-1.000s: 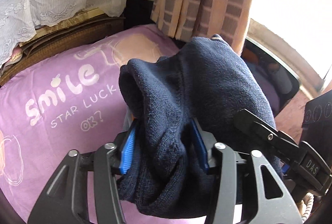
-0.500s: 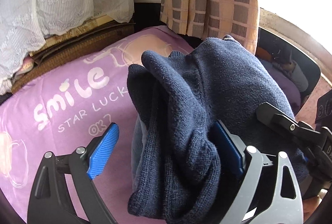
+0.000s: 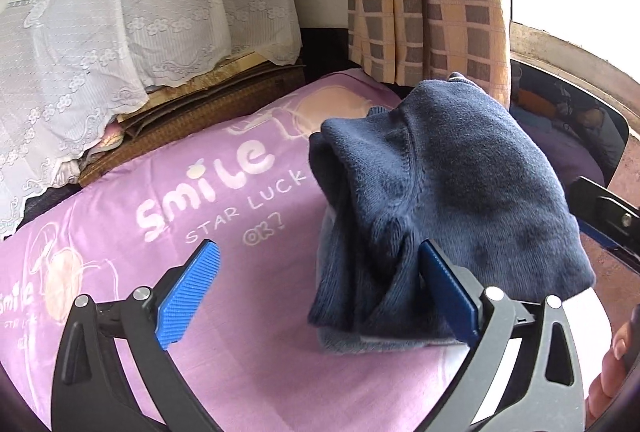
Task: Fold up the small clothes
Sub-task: 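Carry the bundle onto the stack of orange and grey clothes with both tools, then open both tools to release the bundle on the stack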
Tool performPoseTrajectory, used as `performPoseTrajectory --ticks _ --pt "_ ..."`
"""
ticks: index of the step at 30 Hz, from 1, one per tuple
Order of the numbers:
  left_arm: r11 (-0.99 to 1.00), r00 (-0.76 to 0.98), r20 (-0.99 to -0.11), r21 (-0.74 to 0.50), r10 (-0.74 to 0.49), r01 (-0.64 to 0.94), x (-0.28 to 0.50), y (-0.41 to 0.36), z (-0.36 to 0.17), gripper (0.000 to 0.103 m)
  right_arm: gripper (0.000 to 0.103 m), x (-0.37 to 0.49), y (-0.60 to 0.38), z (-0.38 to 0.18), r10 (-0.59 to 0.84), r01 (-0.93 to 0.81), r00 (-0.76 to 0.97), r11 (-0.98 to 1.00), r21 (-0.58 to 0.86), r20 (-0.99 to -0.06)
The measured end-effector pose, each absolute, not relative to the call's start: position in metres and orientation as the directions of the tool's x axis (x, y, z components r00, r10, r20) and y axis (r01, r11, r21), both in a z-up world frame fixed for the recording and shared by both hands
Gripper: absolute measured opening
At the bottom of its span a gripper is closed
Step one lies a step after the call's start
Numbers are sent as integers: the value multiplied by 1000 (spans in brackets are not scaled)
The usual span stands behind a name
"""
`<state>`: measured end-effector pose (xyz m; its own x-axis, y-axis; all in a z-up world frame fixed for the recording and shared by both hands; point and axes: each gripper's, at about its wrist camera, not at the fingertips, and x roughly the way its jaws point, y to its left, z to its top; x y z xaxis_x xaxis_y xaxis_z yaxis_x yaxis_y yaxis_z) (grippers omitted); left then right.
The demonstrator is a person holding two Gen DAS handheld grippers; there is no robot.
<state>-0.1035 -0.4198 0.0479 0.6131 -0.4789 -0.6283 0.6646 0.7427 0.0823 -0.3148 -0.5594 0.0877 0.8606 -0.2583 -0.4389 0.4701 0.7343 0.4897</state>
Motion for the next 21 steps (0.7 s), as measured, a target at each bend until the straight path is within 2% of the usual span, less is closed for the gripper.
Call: performPoseTrajectory --ticks 3,6,16,21 --pt "753 625 -618 80 -476 653 -112 -404 50 98 97 -329 -534 97 -319 506 839 756 415 -442" --pt "762 640 -609 89 -468 641 -123 -390 53 98 99 -340 -510 103 -358 528 822 770 358 -443" --pt "756 655 -584 104 -480 647 -157 -356 63 98 99 -358 -459 113 -366 516 827 796 318 -426" --pt "741 630 -586 74 -509 667 -163 -348 67 98 99 -358 -444 117 -384 526 814 806 272 -436"
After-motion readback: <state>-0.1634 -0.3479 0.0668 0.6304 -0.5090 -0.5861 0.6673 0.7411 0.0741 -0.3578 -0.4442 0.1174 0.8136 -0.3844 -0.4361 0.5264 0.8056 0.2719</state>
